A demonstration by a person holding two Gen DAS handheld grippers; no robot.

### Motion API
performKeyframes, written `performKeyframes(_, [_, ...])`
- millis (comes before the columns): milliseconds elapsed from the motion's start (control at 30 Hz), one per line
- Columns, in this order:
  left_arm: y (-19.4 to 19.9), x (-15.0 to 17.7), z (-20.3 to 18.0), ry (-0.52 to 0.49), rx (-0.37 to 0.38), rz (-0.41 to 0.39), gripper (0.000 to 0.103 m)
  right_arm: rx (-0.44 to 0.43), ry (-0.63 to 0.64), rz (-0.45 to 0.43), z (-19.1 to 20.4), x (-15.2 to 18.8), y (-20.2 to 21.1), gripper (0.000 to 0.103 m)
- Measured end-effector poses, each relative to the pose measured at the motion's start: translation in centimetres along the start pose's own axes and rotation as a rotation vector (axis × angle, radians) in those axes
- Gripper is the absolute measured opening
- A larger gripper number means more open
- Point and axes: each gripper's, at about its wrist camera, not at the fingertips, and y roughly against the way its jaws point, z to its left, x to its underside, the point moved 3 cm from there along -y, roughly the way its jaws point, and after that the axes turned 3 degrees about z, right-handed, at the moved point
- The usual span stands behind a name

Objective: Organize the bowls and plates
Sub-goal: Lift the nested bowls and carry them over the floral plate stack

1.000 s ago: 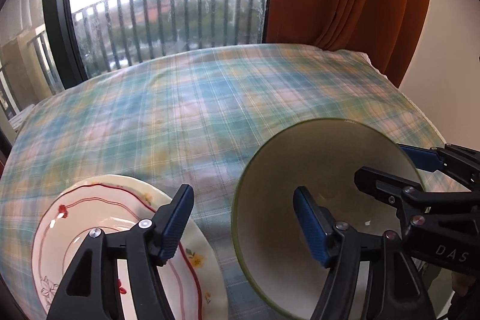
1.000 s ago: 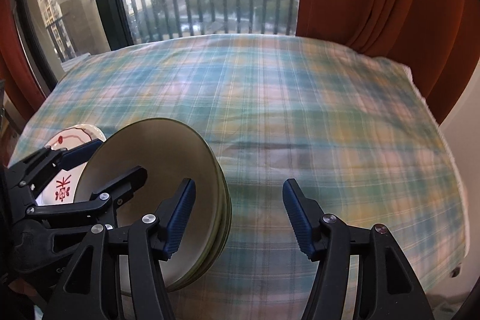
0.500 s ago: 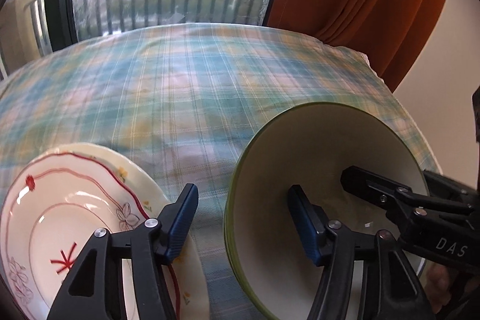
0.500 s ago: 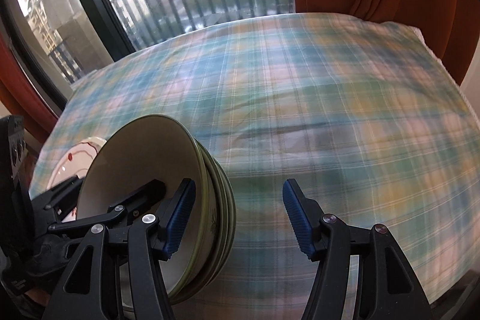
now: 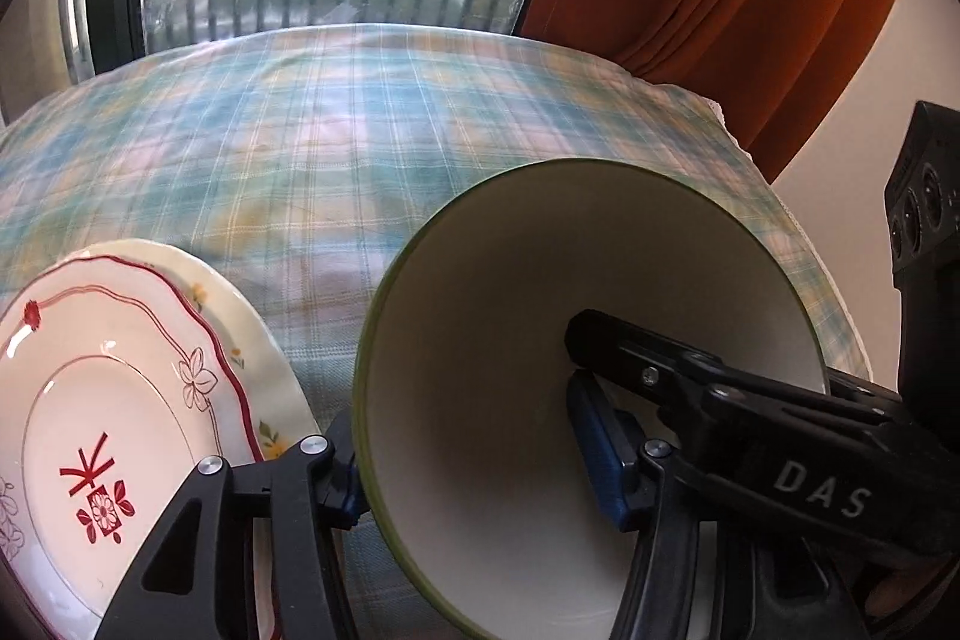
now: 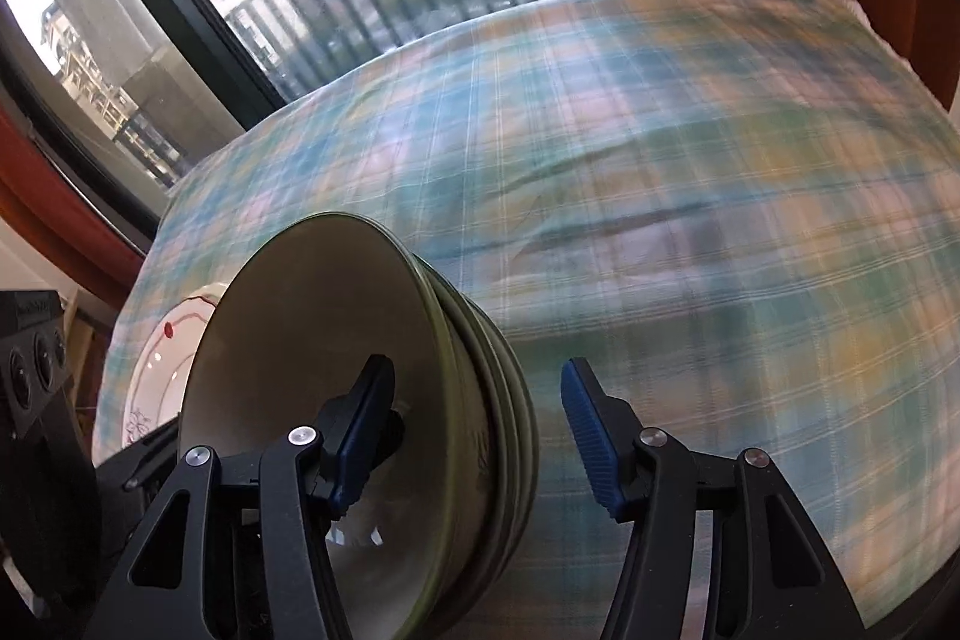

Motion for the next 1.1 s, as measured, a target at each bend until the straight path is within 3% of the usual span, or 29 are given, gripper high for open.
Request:
performKeyframes(100, [-0.1,-0.1,0.1,-0.001,0.010,0.007,0.057,-0.008,-0.009,-0.001,0.5,0.0,0.0,0.046])
performKeyframes(433, [0.4,0.2,-0.2,0.037,-0.030,-0.017,0.057,0.033,-0.034,0.011,0.8,0.0,0.2,0.047])
performKeyframes(767, [1.7,0.2,-0.1,0.039,-0.011,-0.027,0.056,0.042,-0.043,0.000,1.6,0.2,1.6,0.047])
performKeyframes(1100, [5.7,-0.3,1.7,0.058,-0.019,-0.116,0.057,0.025,0.002,-0.058,5.1,-0.4,3.9,0.047])
